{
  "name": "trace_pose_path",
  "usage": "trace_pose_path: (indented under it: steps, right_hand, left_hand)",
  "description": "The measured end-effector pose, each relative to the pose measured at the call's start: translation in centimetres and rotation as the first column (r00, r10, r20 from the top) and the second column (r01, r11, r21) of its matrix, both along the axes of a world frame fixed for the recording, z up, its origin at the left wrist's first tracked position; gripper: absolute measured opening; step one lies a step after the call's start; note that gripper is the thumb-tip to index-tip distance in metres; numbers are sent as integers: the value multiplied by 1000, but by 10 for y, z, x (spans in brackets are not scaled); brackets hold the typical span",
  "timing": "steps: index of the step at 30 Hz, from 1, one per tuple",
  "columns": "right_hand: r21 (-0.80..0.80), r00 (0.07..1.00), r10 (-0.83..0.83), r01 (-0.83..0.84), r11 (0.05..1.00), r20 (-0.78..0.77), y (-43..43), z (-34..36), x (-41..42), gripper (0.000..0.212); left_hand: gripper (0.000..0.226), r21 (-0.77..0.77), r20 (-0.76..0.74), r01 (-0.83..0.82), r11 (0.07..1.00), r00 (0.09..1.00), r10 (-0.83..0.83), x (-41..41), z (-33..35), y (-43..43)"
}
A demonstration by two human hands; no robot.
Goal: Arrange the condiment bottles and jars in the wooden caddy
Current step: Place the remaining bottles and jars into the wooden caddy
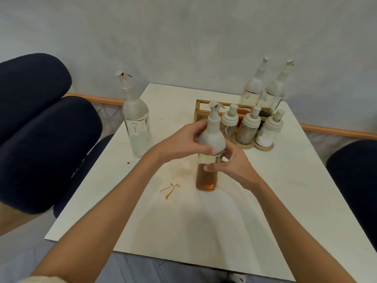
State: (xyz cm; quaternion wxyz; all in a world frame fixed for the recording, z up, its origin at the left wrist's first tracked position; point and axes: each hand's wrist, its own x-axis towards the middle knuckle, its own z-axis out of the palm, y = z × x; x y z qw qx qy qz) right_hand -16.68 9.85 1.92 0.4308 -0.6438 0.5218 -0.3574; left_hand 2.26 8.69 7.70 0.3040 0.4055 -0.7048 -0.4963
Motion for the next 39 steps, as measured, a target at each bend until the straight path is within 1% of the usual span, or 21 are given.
trace_pose_path:
  steps: [2,3,5,7,9,11,13,14,16,18,19,21,24,27,28,30,32,33,35,37,39]
  right_hand:
    - [-7,1000,-10,10,1000,4,3,-2,-4,78]
    - [-11,1000,-25,26,1000,8,5,-4,-5,78]
    - [-37,998,-49,50,998,25,8,-6,-4,77]
    - [-67,998,-55,56,996,17,10,-7,-2,74]
    - [-79,998,-59,60,995,15,10,-8,-1,69]
    - [-77,998,-59,59,995,12,10,-8,-1,67]
    - [-59,998,-52,53,997,22,10,-10,-3,68]
    - [-48,998,-52,53,997,30,10,-11,-4,69]
    - [-33,998,-54,55,998,37,11,-10,-4,74]
    - [-30,998,-50,51,998,41,11,-10,-4,76]
    - [-29,998,-48,49,998,45,11,-10,-5,75]
    - [-29,998,-45,46,999,46,12,-9,-4,71]
    - [-26,999,-38,39,999,38,10,-10,-5,70]
    - [-12,998,-28,29,1000,52,11,-8,-5,68]
    - [-9,998,-26,26,1000,59,11,-8,-5,69]
    - [-7,997,-31,32,999,65,12,-8,-5,73]
    - [-7,997,-39,39,999,67,12,-8,-4,76]
    - [-7,997,-42,42,999,66,12,-9,-4,77]
    - [-14,997,-46,47,999,64,11,-11,-4,74]
    - [-27,997,-47,48,998,56,10,-11,-3,72]
    - [-34,998,-46,47,998,49,10,-11,-2,72]
  left_hand:
    - [67,-15,22,8,1000,1000,-7,-10,1,0]
    - [64,-54,38,-24,998,999,26,-16,0,0]
    - [59,-186,112,-152,971,978,175,-29,-2,5]
    - [62,-320,192,-290,902,912,362,-41,-7,10]
    - [71,-348,198,-374,860,867,457,-48,-10,16]
    - [77,-341,174,-423,840,849,498,-50,-8,20]
    - [74,-322,162,-412,852,863,478,-45,-4,21]
    - [70,-296,160,-381,876,884,439,-40,-2,22]
    - [63,-215,175,-275,937,933,314,-29,1,20]
    - [63,-143,180,-191,971,960,215,-20,2,19]
    - [67,-115,157,-184,976,967,201,-19,3,20]
    - [78,-92,105,-219,971,968,228,-24,4,23]
    - [93,-167,173,-275,947,937,303,-36,1,25]
    - [84,-248,210,-300,921,912,353,-34,0,22]
    - [79,-240,213,-282,929,918,334,-30,1,20]
    - [73,-171,207,-195,966,951,229,-21,3,18]
    - [74,-82,189,-119,990,973,132,-15,4,19]
    - [76,-58,179,-117,992,976,125,-15,3,21]
    - [81,-76,170,-178,981,967,189,-24,1,26]
    - [88,-149,189,-266,952,938,292,-37,-2,30]
    - [89,-230,224,-342,911,893,391,-47,-5,31]
